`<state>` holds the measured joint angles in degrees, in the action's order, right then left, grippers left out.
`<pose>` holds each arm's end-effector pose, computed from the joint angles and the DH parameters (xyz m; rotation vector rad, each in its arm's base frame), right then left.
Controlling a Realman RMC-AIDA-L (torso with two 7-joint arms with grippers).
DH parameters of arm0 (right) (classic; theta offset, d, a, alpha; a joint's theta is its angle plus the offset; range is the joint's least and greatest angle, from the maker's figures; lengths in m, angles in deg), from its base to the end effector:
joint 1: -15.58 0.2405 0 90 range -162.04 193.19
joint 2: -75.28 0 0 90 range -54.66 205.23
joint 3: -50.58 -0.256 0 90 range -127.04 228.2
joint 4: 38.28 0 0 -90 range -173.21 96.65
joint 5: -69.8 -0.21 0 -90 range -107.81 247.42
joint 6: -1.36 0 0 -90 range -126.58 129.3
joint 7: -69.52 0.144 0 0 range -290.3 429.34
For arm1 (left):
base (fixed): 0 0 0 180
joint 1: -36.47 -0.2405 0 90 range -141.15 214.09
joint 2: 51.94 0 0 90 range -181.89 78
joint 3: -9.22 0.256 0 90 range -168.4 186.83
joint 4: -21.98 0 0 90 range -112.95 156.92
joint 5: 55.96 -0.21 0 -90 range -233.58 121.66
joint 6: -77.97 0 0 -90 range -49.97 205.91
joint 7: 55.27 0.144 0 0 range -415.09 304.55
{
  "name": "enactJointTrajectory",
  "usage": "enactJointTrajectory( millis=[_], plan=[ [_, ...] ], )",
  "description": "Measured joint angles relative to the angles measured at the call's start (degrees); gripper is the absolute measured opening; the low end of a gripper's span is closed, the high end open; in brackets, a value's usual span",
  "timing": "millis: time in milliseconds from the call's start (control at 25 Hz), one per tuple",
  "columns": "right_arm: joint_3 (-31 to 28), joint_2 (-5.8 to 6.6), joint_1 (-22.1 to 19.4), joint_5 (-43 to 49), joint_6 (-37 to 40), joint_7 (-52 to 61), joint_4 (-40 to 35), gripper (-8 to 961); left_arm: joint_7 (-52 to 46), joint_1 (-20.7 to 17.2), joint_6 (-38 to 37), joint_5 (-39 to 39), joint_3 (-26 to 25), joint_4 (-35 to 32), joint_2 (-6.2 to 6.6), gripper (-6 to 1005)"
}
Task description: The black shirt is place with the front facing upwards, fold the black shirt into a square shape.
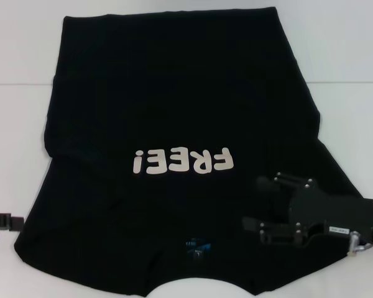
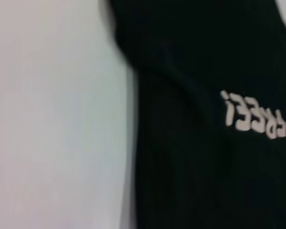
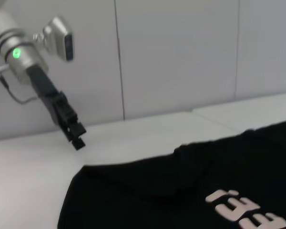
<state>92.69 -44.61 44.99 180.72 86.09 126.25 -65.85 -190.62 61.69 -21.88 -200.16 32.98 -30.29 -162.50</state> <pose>0.2725 0.3123 -0.0381 -2.7316 0.3127 0.6853 -0.3561 0.2856 0.1128 -2.0723 -1.9192 -0.2576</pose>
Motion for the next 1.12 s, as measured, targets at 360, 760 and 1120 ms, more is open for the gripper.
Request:
enactJointTrajectory(
  millis=[360, 760, 1120],
  plan=[
    [0.9, 0.02, 0.8, 0.0, -0.9, 0.3, 1.0, 882, -0.5, 2.3, 6.6, -6.4, 2.2, 2.4, -1.72, 843],
    [1.0, 0.04, 1.0, 0.0, -0.9, 0.4, 1.5, 881, -0.3, 2.7, 7.8, -6.3, 2.5, 4.3, -1.59, 844],
    [1.0, 0.10, 1.2, -0.1, -0.9, 0.8, 1.7, 881, 0.3, 2.9, 9.2, -6.5, 2.6, 4.7, -1.84, 843]
  ],
)
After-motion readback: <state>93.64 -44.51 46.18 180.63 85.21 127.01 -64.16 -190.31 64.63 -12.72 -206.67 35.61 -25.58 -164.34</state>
